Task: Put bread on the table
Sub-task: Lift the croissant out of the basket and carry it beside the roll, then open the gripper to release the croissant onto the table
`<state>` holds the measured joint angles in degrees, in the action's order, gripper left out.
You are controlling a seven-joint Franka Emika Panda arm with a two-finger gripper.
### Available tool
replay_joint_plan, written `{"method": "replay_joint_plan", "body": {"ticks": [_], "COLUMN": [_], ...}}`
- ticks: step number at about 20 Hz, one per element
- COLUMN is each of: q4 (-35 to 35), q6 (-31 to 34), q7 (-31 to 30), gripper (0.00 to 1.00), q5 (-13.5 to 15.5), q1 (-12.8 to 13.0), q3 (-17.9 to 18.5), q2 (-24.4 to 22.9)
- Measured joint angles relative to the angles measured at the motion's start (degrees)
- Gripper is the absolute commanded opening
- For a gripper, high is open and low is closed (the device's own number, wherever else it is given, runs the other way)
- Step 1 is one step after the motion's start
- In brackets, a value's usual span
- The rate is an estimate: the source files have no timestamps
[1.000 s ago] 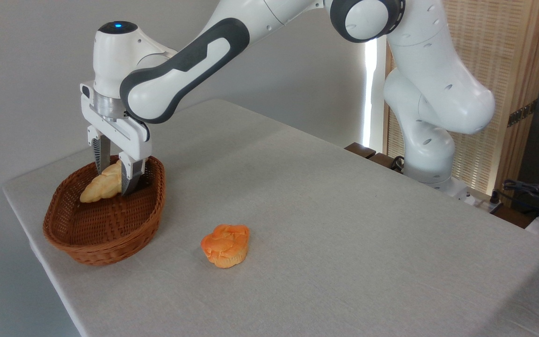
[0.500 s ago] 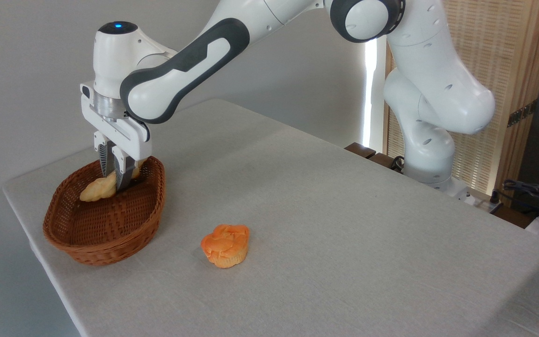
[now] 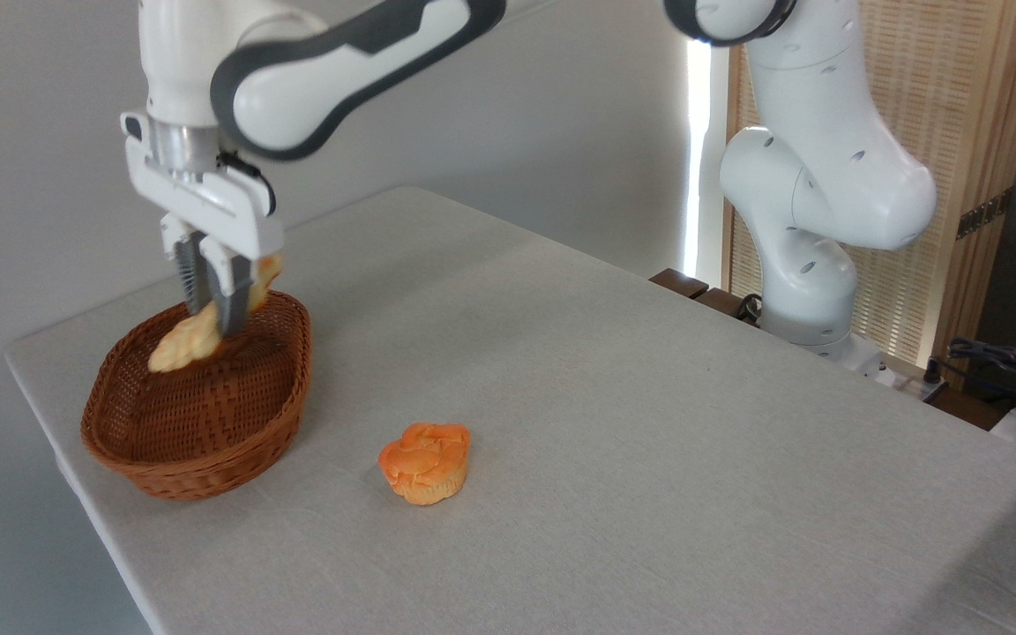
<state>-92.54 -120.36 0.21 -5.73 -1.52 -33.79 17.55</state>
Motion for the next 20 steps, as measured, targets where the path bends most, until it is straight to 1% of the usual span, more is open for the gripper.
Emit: {"method": "replay_joint_plan", "body": {"ticks": [2, 3, 4, 5, 6, 7, 8, 9, 10, 14, 16, 20], "q4": [0.11, 0.13, 0.13, 0.12, 0.08, -0.08, -0.50, -1.45, -2.79, -8.74, -9.79, -10.09], "q6": [8.50, 13.47, 18.21, 22.21, 25.82, 29.00, 31.39, 33.09, 33.80, 33.88, 33.88, 33.85], "q7": [10.29, 16.26, 21.80, 26.62, 31.38, 35.92, 39.62, 43.15, 45.39, 48.43, 48.96, 49.02], "gripper": [0.44, 0.46, 0.49, 0.55, 0.60, 0.61, 0.77, 0.96, 1.00, 1.00, 1.00, 1.00], "q5": [4.48, 5.89, 6.45, 6.66, 6.74, 6.81, 6.90, 7.08, 7.31, 7.48, 7.50, 7.50], "q1": [-2.74, -4.53, -6.10, -7.19, -7.87, -8.20, -8.35, -8.49, -8.59, -8.43, -8.36, -8.37], "q3": [0.08, 0.16, 0.48, 1.27, 2.76, 4.67, 6.35, 7.83, 8.61, 8.90, 8.89, 8.90], "q2": [-3.59, -5.66, -7.70, -9.55, -11.45, -13.30, -14.88, -16.65, -18.24, -23.07, -23.87, -23.98]}}
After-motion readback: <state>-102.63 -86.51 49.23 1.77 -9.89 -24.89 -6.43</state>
